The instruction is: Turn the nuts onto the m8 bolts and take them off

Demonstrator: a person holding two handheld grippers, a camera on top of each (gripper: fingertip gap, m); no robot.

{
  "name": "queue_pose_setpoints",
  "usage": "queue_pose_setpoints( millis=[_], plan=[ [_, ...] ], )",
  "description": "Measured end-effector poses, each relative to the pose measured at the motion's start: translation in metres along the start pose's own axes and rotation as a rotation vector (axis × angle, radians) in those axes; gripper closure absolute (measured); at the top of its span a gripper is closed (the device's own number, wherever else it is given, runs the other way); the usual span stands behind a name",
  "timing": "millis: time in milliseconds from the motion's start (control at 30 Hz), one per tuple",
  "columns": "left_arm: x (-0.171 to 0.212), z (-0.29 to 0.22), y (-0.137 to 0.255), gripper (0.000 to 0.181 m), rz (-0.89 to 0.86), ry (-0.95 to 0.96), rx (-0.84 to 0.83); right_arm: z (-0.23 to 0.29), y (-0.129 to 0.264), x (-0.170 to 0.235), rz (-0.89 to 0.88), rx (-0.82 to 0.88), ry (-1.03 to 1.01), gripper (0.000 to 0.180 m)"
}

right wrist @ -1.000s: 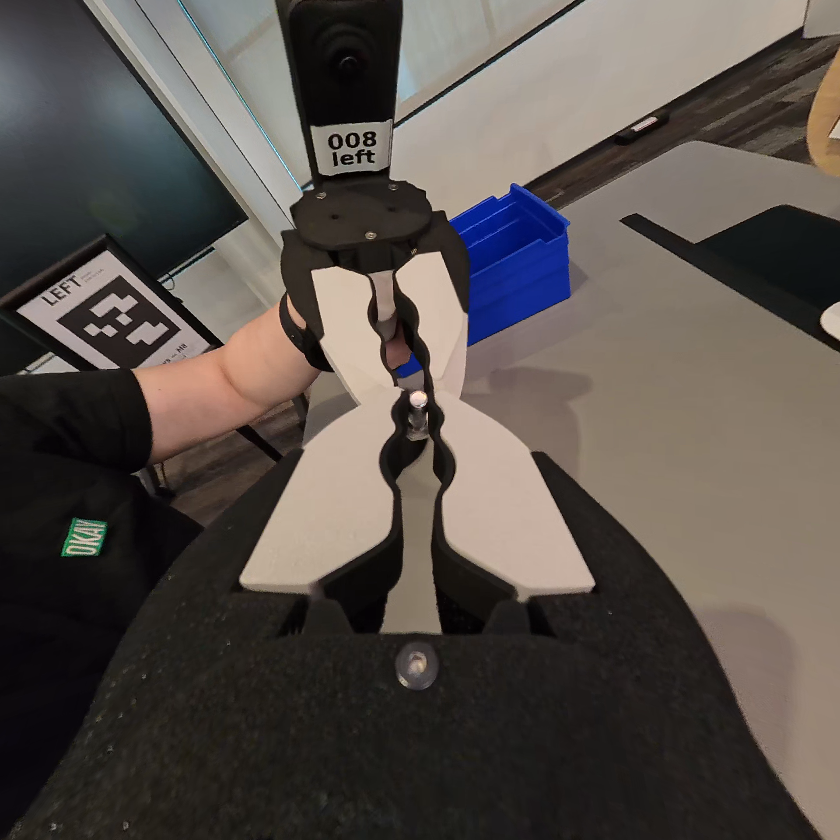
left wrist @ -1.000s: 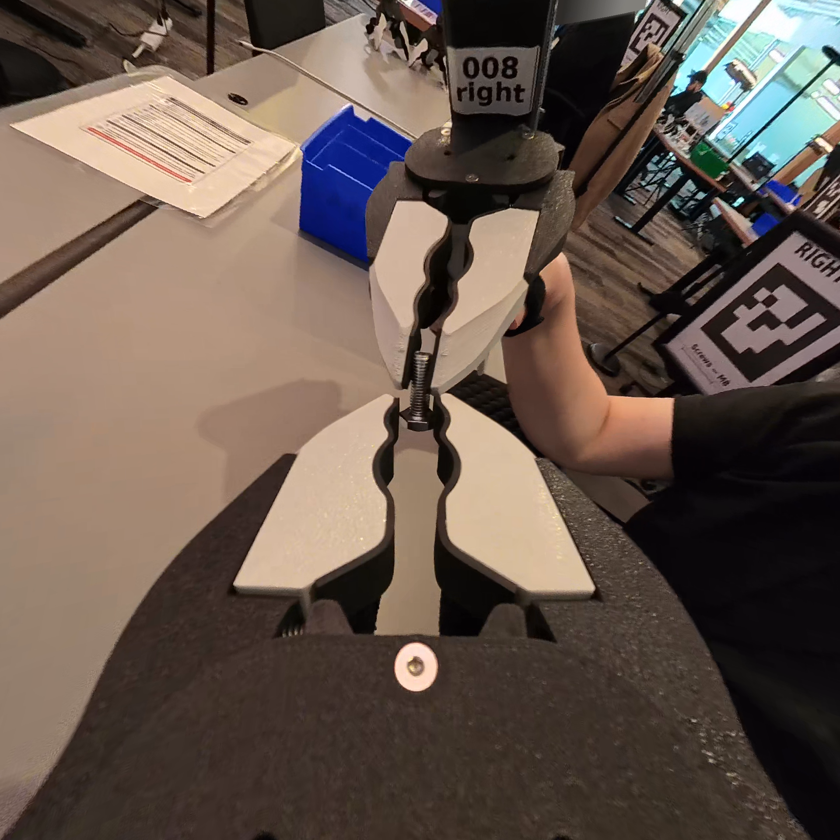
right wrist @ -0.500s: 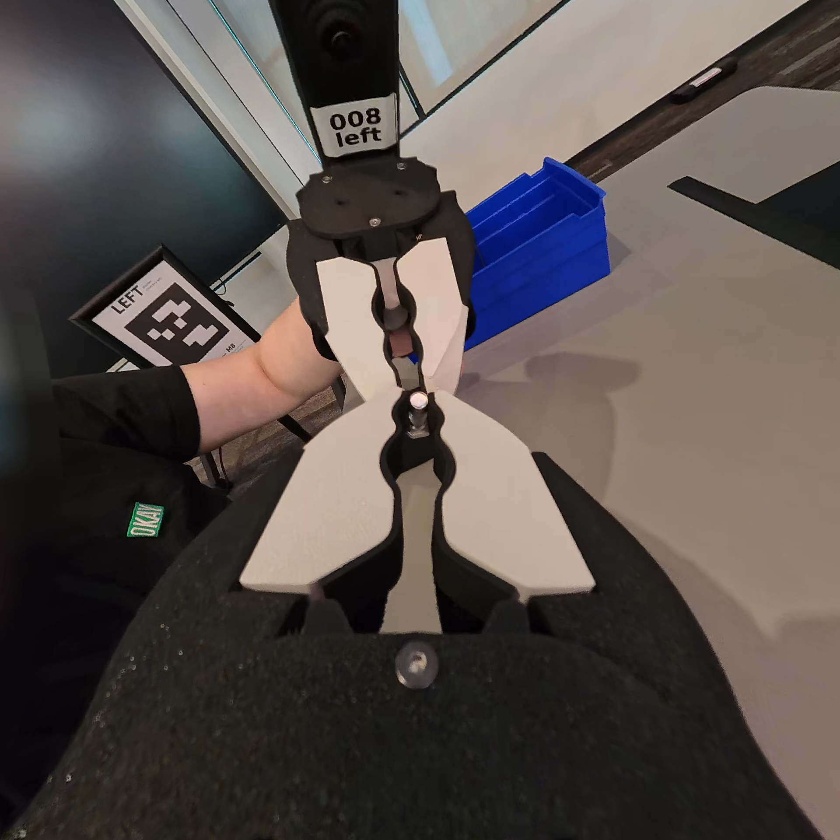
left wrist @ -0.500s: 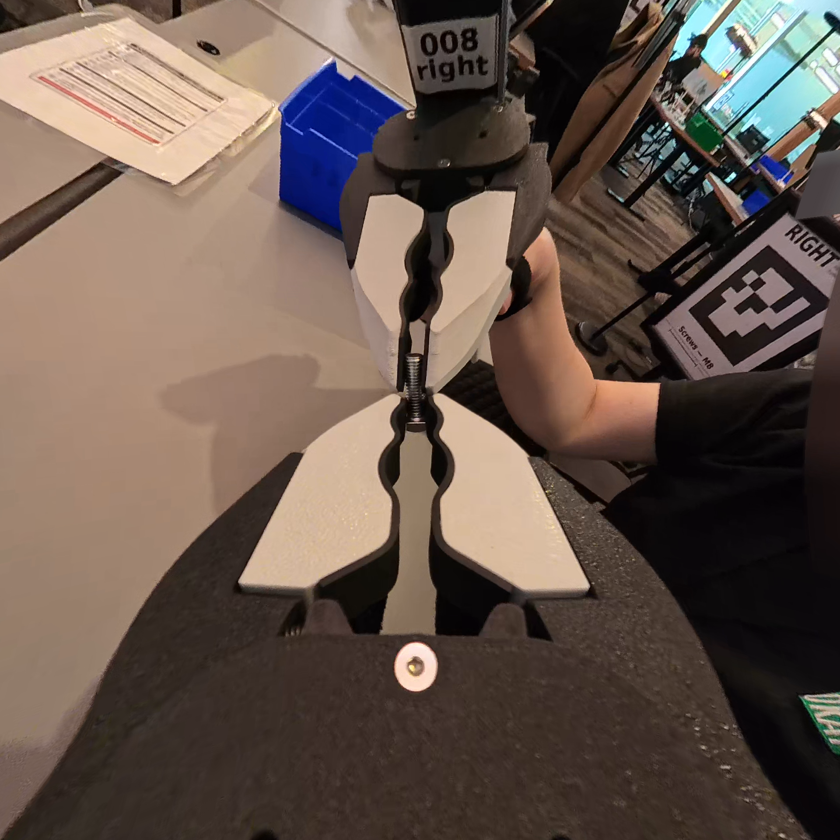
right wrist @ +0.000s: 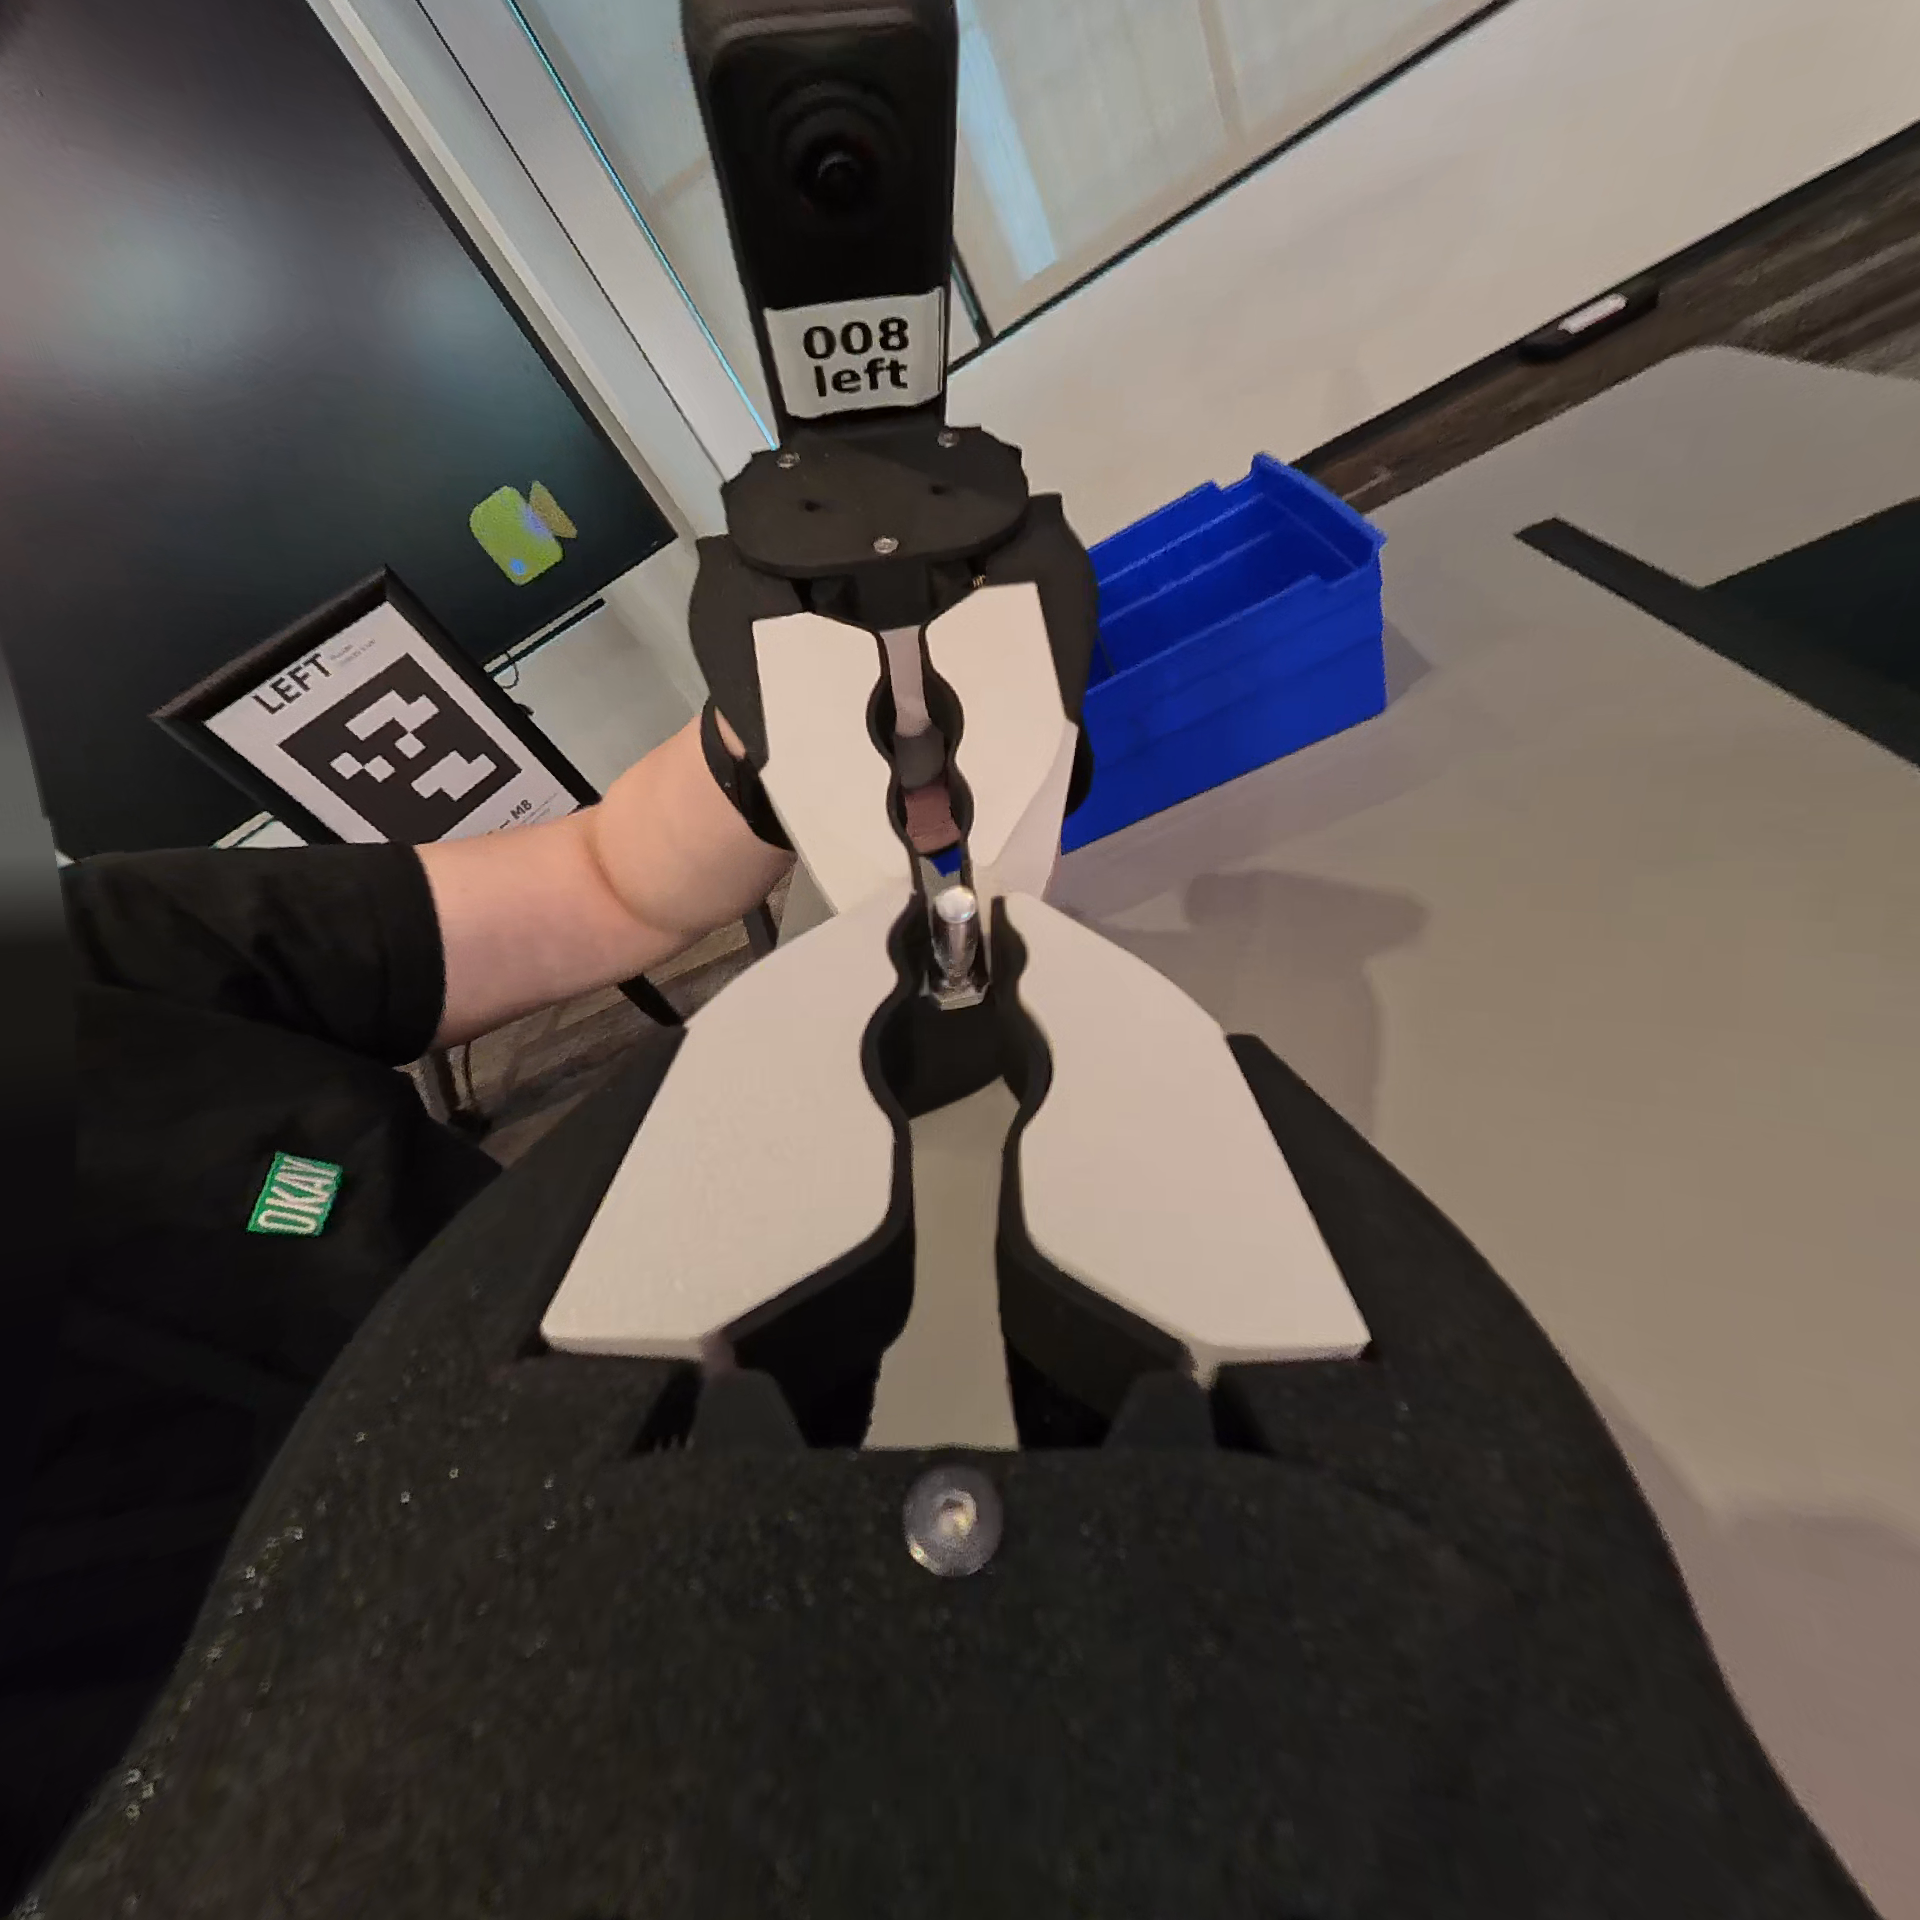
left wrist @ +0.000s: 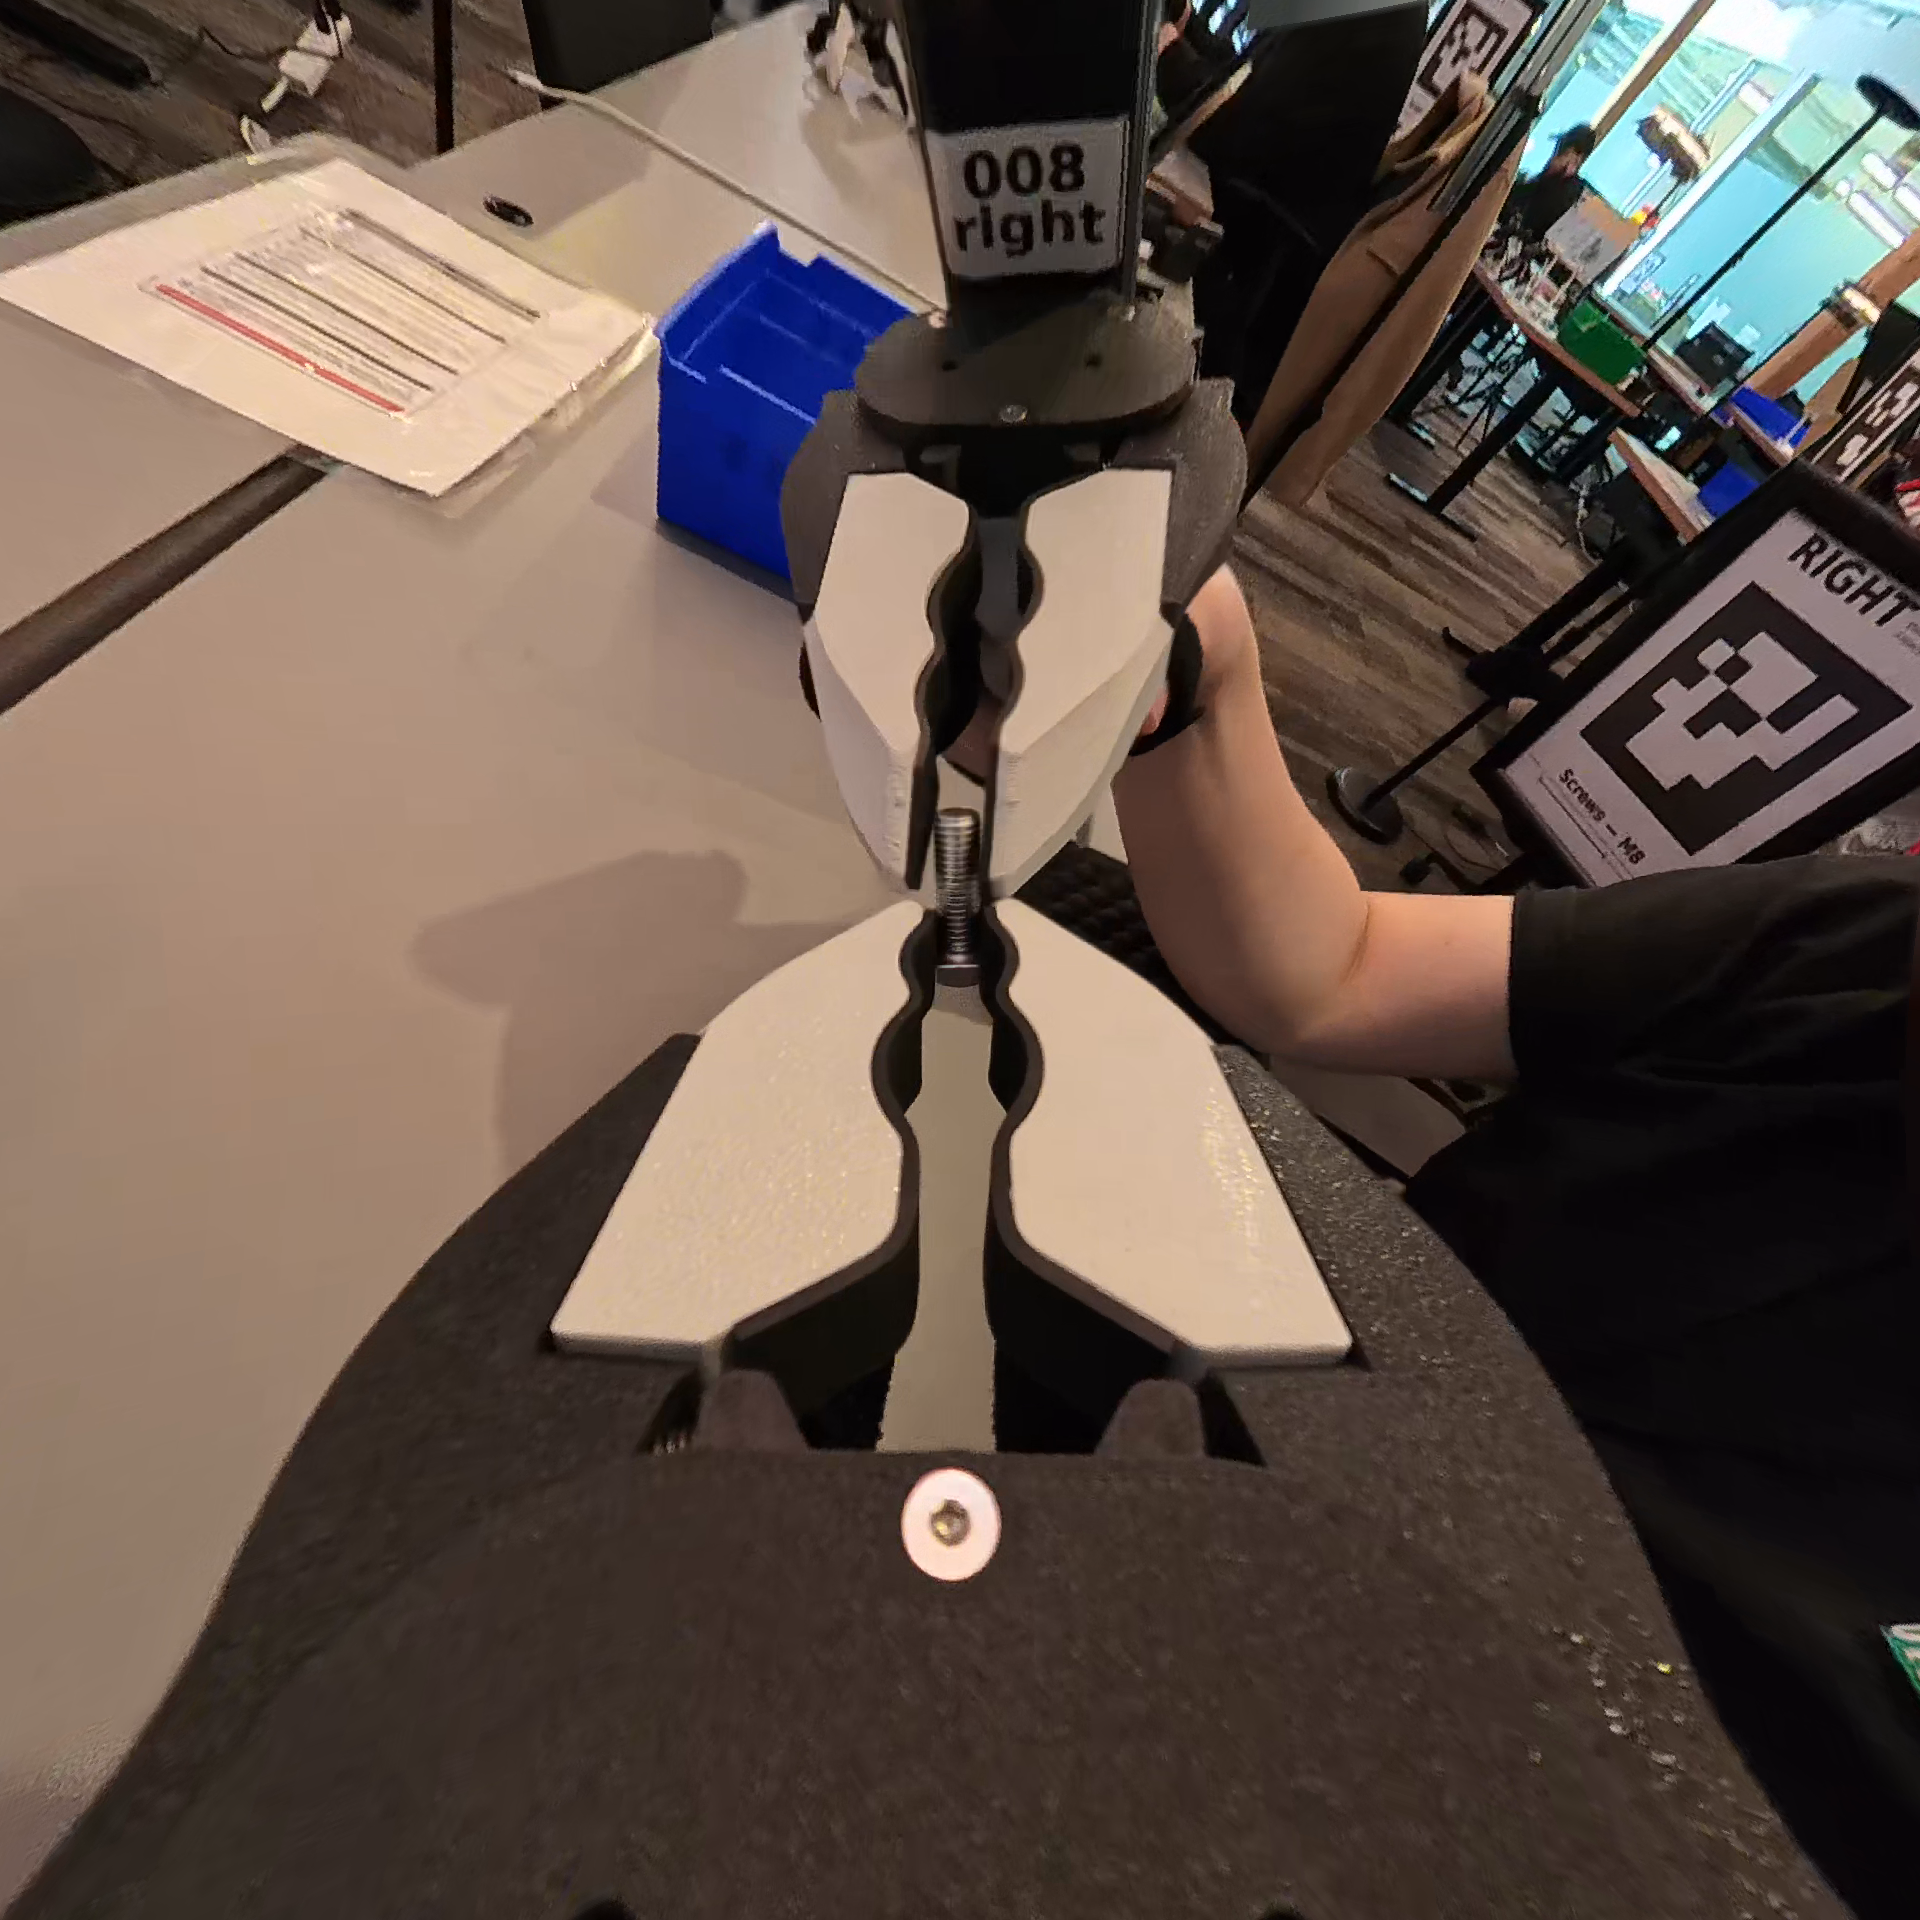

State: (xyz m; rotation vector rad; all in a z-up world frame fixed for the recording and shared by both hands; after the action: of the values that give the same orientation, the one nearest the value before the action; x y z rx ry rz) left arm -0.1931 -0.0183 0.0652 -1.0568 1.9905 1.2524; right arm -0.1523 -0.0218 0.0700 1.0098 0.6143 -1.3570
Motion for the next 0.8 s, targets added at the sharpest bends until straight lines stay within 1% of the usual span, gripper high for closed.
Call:
queue_pose_setpoints(
  millis=[67, 167, 333, 800],
  plan=[
    [-0.0023, 0.0006, 0.0037, 0.173, -0.019, -0.01, -0.012, -0.0006, 0.0016, -0.0017, -0.007, 0.029, 0.034, 0.167],
    [-0.0042, 0.0001, 0.0082, 0.173, -0.04, -0.019, -0.018, 0.0002, 0.0024, -0.0041, -0.022, 0.04, 0.056, 0.167],
    [-0.0029, -0.0007, 0.0076, 0.173, -0.03, -0.036, -0.031, 0.0023, -0.0025, -0.0062, -0.037, 0.01, 0.063, 0.172],
    [-0.0078, -0.0012, 0.0059, 0.173, -0.064, -0.041, -0.02, 0.0023, 0.0018, -0.0089, -0.065, 0.013, 0.079, 0.173]
  ],
)
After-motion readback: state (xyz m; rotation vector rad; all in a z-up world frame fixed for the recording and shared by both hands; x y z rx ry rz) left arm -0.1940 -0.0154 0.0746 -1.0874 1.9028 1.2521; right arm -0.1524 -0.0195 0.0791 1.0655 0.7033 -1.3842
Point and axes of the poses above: each gripper's, where its closed fingertips meet, y back along the fingers, x out of its underside, z = x × y across the jaws, the point moved 3 cm from there along y, back along the fingers, and after that the axes turned 7 degrees about z, right-handed, at the moved point
